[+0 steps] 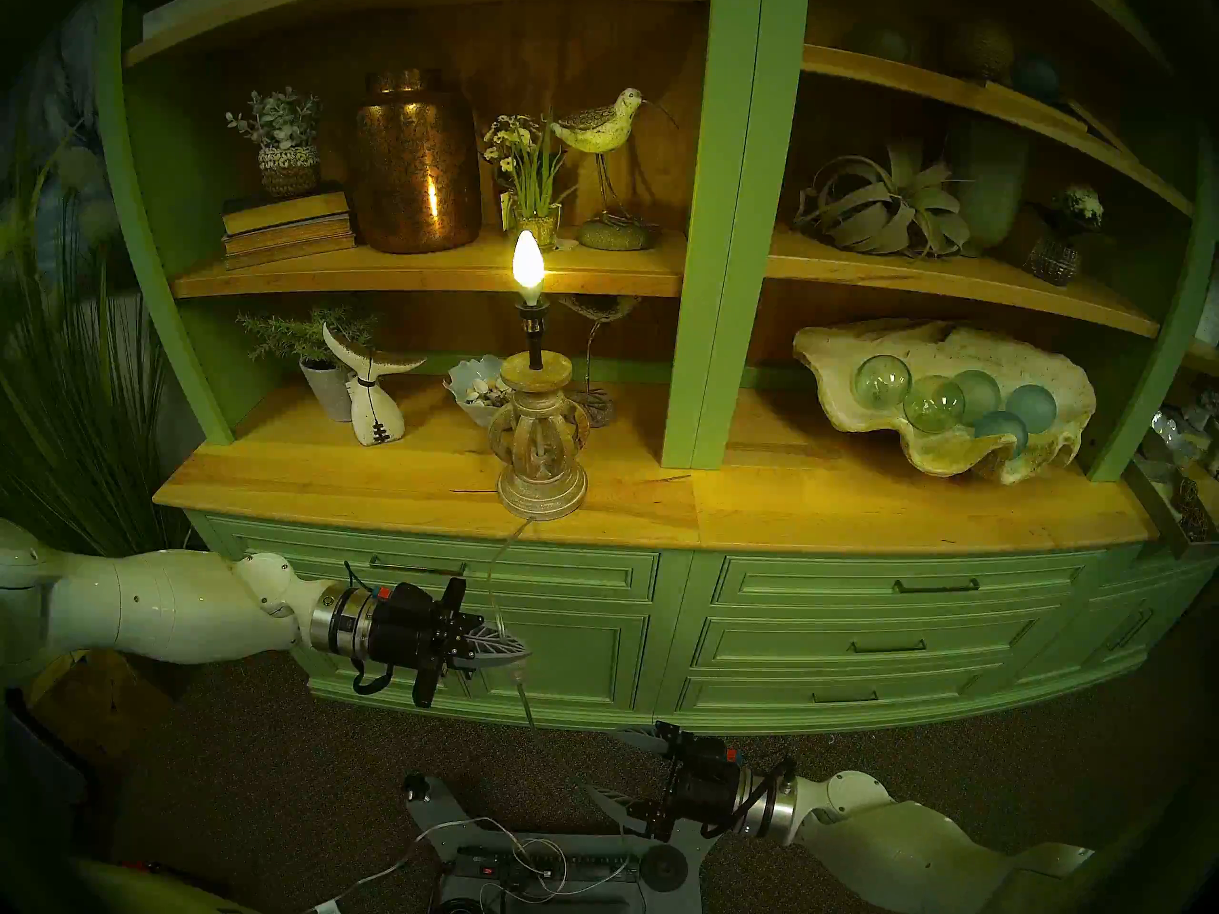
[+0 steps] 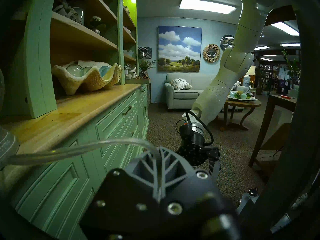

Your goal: Grab cable and switch light on

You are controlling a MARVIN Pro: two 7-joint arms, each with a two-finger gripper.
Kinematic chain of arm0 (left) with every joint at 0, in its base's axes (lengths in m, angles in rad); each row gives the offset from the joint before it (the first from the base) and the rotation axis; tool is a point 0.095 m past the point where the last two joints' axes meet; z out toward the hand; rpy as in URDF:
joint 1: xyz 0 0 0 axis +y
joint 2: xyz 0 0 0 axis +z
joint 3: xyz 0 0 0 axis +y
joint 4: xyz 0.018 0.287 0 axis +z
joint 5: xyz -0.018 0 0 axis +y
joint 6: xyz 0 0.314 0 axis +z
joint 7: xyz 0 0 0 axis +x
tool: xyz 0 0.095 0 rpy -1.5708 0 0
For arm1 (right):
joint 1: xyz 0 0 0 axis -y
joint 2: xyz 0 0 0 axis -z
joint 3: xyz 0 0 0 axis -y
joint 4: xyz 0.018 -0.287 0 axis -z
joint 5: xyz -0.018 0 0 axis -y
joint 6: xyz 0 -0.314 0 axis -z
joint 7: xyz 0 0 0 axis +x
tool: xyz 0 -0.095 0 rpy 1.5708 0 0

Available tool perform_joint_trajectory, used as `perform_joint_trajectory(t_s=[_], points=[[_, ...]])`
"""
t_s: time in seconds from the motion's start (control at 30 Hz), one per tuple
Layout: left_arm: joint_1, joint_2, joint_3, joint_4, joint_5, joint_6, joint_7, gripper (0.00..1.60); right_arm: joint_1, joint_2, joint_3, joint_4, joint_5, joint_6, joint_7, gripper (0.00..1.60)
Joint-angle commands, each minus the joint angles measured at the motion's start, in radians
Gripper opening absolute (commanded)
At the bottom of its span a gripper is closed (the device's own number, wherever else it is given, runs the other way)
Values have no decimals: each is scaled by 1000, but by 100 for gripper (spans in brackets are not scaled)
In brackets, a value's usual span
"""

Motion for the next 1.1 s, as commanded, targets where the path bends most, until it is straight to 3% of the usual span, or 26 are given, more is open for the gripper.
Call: perform_joint_trajectory(t_s=[0.0,0.3,0.67,0.73,1.07], points=[[-24,1,-13,-5,0,-7,-23,0,-37,28,67,-48,18,-98,-91,160],[-24,1,-12,-5,3,-7,-22,0,-45,32,119,-145,5,-215,-164,160],[-26,1,-13,-6,6,-7,-26,0,-171,33,139,-219,1,-319,-262,160],[-29,2,-13,-7,6,-8,-34,0,-193,29,138,-266,-6,-340,-268,160],[-32,4,-14,-8,6,-10,-45,0,-274,35,177,-370,-56,-340,-330,160]])
